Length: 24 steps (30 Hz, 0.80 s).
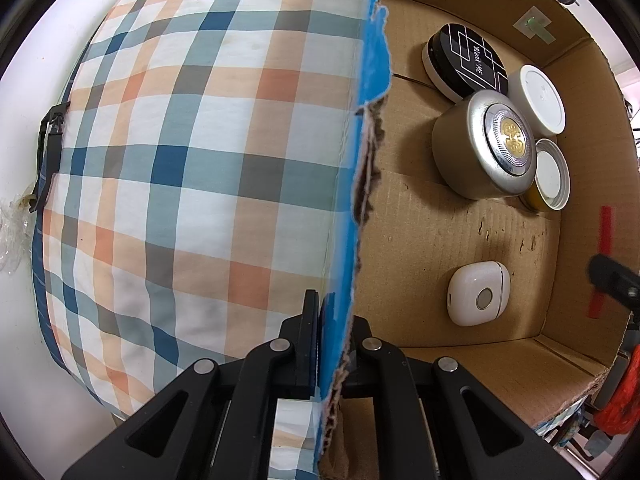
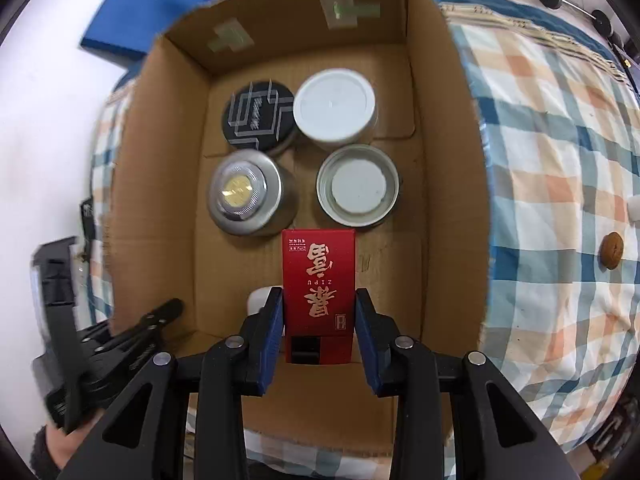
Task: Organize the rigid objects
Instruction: 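Carry the red box over the cardboard box with the right tool, then lower the red box beside the white case and open the right tool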
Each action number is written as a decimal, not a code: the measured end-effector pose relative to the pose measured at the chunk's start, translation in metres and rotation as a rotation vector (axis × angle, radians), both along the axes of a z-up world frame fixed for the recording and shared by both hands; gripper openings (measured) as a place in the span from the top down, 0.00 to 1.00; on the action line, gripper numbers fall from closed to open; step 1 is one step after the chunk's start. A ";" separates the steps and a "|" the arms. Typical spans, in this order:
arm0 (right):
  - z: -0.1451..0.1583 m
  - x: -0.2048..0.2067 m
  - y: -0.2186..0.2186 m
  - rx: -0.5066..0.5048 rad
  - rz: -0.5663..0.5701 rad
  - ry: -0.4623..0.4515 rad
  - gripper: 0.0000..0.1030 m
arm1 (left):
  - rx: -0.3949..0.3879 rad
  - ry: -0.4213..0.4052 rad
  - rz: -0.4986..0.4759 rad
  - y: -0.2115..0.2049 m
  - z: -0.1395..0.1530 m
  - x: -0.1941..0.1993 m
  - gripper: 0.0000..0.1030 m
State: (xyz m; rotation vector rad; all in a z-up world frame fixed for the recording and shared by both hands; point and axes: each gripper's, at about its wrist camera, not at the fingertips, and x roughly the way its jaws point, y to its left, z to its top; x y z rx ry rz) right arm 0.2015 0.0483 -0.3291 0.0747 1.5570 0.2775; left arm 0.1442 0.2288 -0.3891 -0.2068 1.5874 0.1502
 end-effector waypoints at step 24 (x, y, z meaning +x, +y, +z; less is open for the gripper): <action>0.029 -0.004 0.001 -0.114 -0.039 -0.088 0.00 | 0.001 0.003 0.002 -0.001 0.000 0.000 0.96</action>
